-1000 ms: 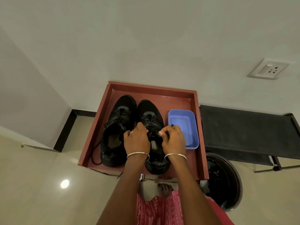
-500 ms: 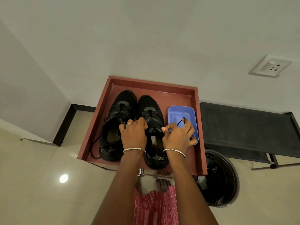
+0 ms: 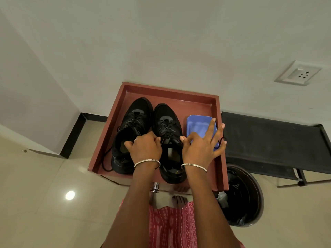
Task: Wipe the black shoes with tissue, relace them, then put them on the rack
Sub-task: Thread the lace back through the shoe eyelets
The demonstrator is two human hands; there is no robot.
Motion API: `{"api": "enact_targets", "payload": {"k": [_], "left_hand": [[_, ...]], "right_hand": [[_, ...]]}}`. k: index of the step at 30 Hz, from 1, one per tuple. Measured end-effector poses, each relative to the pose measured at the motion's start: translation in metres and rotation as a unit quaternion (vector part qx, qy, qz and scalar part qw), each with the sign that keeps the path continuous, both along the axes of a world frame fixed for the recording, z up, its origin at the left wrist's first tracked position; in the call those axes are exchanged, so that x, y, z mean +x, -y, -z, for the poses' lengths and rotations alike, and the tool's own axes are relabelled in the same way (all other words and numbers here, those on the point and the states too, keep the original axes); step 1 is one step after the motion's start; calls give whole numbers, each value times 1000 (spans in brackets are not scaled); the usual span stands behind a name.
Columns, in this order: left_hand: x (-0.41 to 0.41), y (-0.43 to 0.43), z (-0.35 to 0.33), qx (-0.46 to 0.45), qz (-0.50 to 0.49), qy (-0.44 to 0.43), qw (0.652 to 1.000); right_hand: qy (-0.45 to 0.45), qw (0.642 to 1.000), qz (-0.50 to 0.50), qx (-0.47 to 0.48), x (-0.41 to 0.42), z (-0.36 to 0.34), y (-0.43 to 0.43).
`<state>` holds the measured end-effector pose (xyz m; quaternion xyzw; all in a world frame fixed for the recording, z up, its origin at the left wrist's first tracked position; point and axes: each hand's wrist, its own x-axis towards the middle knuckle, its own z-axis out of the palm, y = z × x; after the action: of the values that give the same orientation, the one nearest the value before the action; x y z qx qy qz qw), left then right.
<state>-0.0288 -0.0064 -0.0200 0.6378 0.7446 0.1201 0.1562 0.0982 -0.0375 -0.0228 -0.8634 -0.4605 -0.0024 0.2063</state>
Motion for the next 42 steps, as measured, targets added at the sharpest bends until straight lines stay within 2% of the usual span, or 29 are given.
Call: {"api": "enact_targets", "payload": {"k": [5,8,11,14,16,19,21,23,25,27,32,35,39,42], "left_hand": [[11,-7,0,-8,-47,-30,998],[6,-8,1,20,-28,0,999],[-10,-8,4,50,28,77,995],[-13,-7,2,60,61,203,975],[-5,-7,0,65,71,324,941],[6,-13,-2,-4,30,470,882],[10,-19,-1,-53,-13,591,805],[12,-24,-2,-88,-68,672,733],[15,-28,-3,-104,-116,704,693],[18,-30,1,-112,-140,701,690],[20,-29,3,-111,-108,673,723],[20,-25,3,-129,-60,659,738],[17,-23,0,-91,-18,638,764],[13,-23,-3,-85,-45,651,753]], "right_hand": [[-52,998,10,-43,3,10,-11],[-80,995,5,-64,12,12,-14],[-202,977,-39,-61,26,2,-11],[-383,916,-117,-11,30,-9,-4],[-486,862,-142,31,24,-12,-5],[-619,774,-115,65,15,-11,-18],[-683,721,-80,92,11,-10,-27],[-722,681,-31,122,8,-10,-35],[-739,659,8,140,6,-9,-40],[-741,655,25,144,4,-7,-43],[-743,649,30,157,1,-1,-46],[-737,662,-28,132,3,1,-44],[-707,691,-63,137,4,5,-41],[-671,725,-86,130,3,7,-41]]}}
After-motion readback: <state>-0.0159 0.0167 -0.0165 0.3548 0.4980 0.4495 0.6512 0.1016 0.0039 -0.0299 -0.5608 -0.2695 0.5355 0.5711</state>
